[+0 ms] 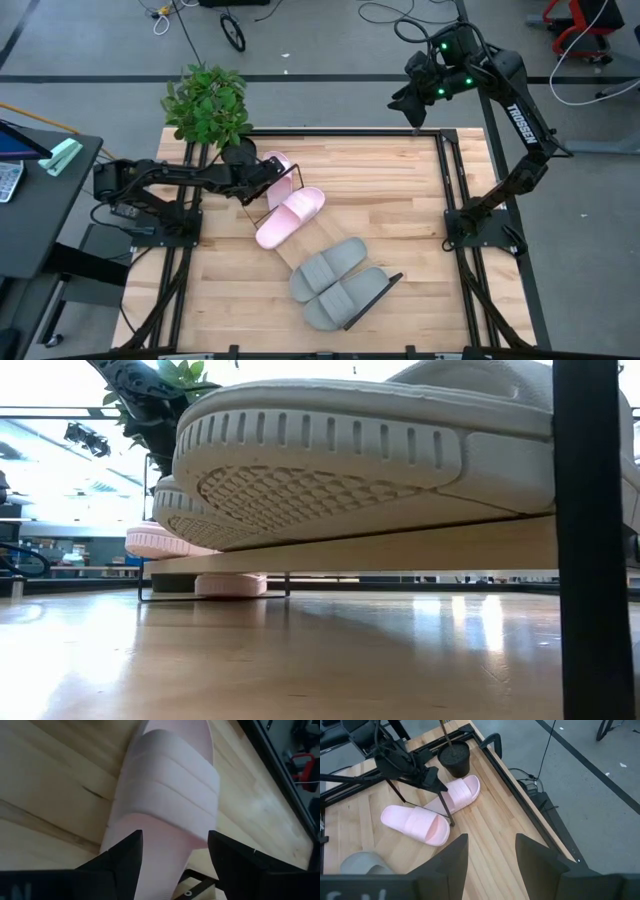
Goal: Pick and place slides into the shelf
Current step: Put the pink slide on the shelf
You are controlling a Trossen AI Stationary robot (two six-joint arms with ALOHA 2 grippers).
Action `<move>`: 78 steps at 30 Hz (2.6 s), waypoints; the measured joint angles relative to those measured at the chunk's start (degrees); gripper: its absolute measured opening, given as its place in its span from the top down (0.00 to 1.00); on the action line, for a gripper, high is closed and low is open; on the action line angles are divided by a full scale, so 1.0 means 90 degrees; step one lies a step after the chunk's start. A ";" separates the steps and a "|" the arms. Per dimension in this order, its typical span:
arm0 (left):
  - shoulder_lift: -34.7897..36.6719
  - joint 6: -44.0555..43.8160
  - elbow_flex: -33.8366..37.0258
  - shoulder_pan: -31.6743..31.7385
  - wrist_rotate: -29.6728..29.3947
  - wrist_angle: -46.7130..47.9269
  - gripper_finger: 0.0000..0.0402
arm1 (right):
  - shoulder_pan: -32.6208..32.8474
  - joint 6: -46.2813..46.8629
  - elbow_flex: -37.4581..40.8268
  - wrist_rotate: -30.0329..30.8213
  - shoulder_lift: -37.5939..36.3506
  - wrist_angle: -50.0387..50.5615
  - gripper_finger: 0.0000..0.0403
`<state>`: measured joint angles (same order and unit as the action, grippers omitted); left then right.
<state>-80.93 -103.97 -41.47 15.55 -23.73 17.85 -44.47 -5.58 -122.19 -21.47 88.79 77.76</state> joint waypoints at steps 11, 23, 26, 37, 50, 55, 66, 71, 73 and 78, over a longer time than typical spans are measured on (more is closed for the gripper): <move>-0.0058 -0.0148 -0.0002 0.0046 -0.0140 -0.0049 0.43 | 0.0000 0.0002 0.0000 0.0000 0.0000 0.0000 0.58; -0.0352 -0.0408 -0.0005 0.0049 -0.0240 -0.0221 0.43 | 0.0000 0.0017 0.0000 0.0000 0.0000 0.0002 0.58; -0.0461 -0.0429 0.0000 0.0049 -0.0244 -0.0413 0.43 | 0.0000 0.0051 0.0000 0.0000 0.0000 0.0002 0.58; -0.0595 -0.0401 -0.0002 0.0049 -0.0442 -0.0703 0.46 | 0.0000 0.0054 0.0000 0.0000 0.0000 0.0002 0.58; -0.0595 -0.0320 -0.0002 0.0049 -0.0546 -0.0615 0.66 | 0.0000 0.0056 0.0000 0.0000 0.0000 0.0002 0.58; -0.0595 -0.0087 -0.0002 0.0049 -0.0551 -0.0532 0.78 | -0.0001 0.0056 0.0000 0.0000 0.0000 0.0002 0.58; -0.0595 -0.0038 -0.0002 0.0049 -0.0718 -0.0420 0.97 | -0.0002 0.0097 0.0000 0.0000 0.0000 0.0000 0.58; -0.0595 -0.0035 -0.0002 0.0049 -0.0741 -0.0418 0.96 | -0.0002 0.0100 0.0000 0.0000 0.0000 0.0000 0.58; -0.0595 -0.0005 -0.0002 0.0037 -0.0747 -0.0418 0.97 | -0.0002 0.0100 0.0000 0.0000 -0.0001 0.0001 0.58; -0.0595 0.0081 -0.0002 0.0041 -0.0759 -0.0420 0.97 | 0.0000 0.0101 0.0000 0.0000 0.0000 0.0000 0.58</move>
<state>-86.28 -103.24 -41.50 15.92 -30.57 14.06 -44.47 -4.68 -122.19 -21.47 88.79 77.76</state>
